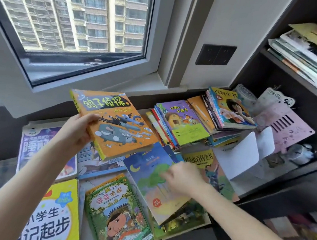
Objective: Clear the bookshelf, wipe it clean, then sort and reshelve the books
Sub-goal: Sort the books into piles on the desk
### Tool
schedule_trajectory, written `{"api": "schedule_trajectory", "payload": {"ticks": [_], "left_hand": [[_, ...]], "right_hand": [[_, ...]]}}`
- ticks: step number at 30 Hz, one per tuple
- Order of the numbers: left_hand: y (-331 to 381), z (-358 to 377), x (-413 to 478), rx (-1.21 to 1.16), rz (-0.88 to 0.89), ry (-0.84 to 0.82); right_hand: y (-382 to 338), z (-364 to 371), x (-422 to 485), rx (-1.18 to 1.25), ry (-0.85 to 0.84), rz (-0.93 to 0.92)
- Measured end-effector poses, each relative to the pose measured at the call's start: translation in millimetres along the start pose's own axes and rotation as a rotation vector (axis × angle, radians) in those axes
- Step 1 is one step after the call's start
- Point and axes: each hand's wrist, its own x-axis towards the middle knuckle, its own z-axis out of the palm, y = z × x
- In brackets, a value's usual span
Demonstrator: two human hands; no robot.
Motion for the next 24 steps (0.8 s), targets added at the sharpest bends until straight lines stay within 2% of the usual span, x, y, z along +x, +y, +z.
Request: {"api": "schedule_trajectory", "payload": {"ticks": [2, 3, 7, 9, 13, 16, 18, 20, 23, 24], "left_hand": [[-2.3, -1.8, 2.9, -0.001, -0.015, 0.002], [-4.9, -3.4, 4.8, 0.002, -0.021, 0.000], [-11.1, -6.9, 15.5, 0.003, -0.026, 0.006], [-11.3, -5.0, 19.4, 0.010, -0.033, 0.019], [-8.4, -4.2, 26.2, 0.019, -0.024, 0.035], [-5.5, -5.2, 29.7, 0.014, -0.018, 0.037], [-3.9, -3.7, 33.9, -0.004, -0.022, 0.034], [0.4, -0.5, 36.3, -0.033, -0.027, 0.047], [4.3, -1.4, 45.1, -0.045, -0.046, 0.046], [5.6, -1.0, 46.0, -0.042, -0.046, 0.035]], "right_hand": [[21.0, -8.2, 35.0, 0.043, 0.221, 0.197], [31.8, -10.3, 49.0, 0.066, 0.249, 0.268], [57.5, 0.5, 94.0, 0.043, 0.030, 0.427], [62.2, 7.4, 103.4, -0.029, 0.033, 0.377], [67.9, -18.7, 86.9, -0.156, 0.222, 0.309], [55.6, -25.3, 50.5, -0.350, 0.412, 0.067], [33.6, -12.8, 17.4, -0.328, 0.423, -0.129], [13.1, 3.9, -13.2, -0.333, 0.321, -0.264], [-9.6, 24.0, -35.6, -0.463, -0.155, -0.398], [-10.9, 30.8, -37.5, -0.434, -0.238, -0.420]]}}
